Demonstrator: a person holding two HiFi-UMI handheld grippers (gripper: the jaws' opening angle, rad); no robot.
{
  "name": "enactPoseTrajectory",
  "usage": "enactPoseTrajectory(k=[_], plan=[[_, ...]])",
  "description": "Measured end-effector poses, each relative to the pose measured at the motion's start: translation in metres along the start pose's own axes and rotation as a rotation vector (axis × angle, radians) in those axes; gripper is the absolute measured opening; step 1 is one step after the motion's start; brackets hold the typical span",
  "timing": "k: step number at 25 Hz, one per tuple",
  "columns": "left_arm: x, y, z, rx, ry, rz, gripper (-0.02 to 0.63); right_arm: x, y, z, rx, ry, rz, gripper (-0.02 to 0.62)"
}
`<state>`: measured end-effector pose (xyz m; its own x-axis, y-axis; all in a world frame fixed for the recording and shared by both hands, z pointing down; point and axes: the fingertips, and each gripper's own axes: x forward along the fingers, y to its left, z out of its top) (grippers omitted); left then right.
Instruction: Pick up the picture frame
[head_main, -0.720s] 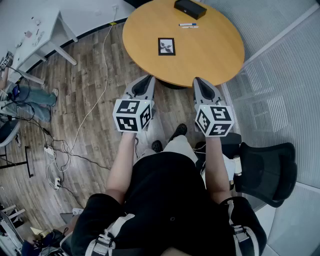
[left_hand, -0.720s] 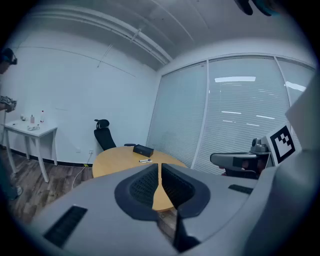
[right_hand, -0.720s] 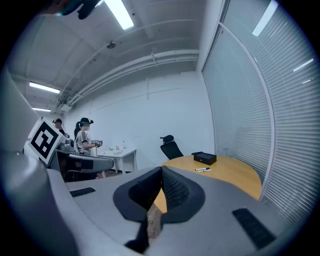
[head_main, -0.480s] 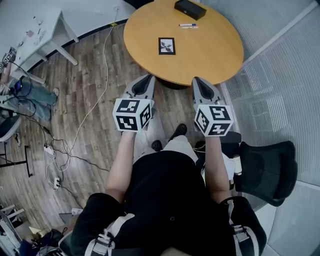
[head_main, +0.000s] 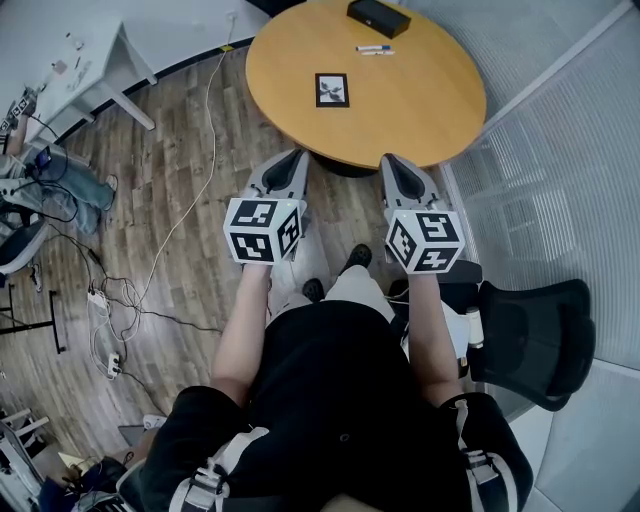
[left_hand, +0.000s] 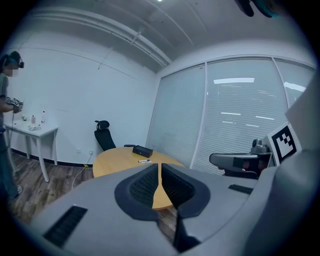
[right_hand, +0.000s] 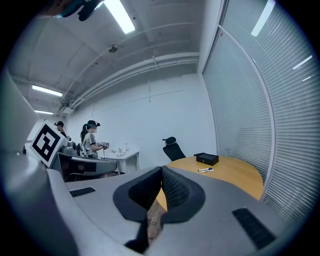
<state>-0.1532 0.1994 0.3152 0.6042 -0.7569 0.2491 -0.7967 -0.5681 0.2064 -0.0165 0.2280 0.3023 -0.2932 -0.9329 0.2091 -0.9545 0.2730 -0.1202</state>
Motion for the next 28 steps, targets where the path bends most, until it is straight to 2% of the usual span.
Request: enactPoseTrajectory(k=[6,11,24,28], plan=[[0.020,0.000,-0.006,-0.011,0.024,0.008,0.038,0.011,-0.017,-0.009,0.023,0.029,0.003,0.017],[0.051,0.004,0.003,-0.006,0.043,0.020,0.038,0.041,-0.041,0.000,0.051,0.035,0.012,0.017],[0.154,0.013,0.054,0.004,0.022,0.112,0.038,0.130,-0.113,0.044,0.034,0.037,0.127,0.017],[0.182,0.009,0.059,-0.007,0.027,0.132,0.038,0.147,-0.136,0.048,0.029,0.052,0.158,0.017]])
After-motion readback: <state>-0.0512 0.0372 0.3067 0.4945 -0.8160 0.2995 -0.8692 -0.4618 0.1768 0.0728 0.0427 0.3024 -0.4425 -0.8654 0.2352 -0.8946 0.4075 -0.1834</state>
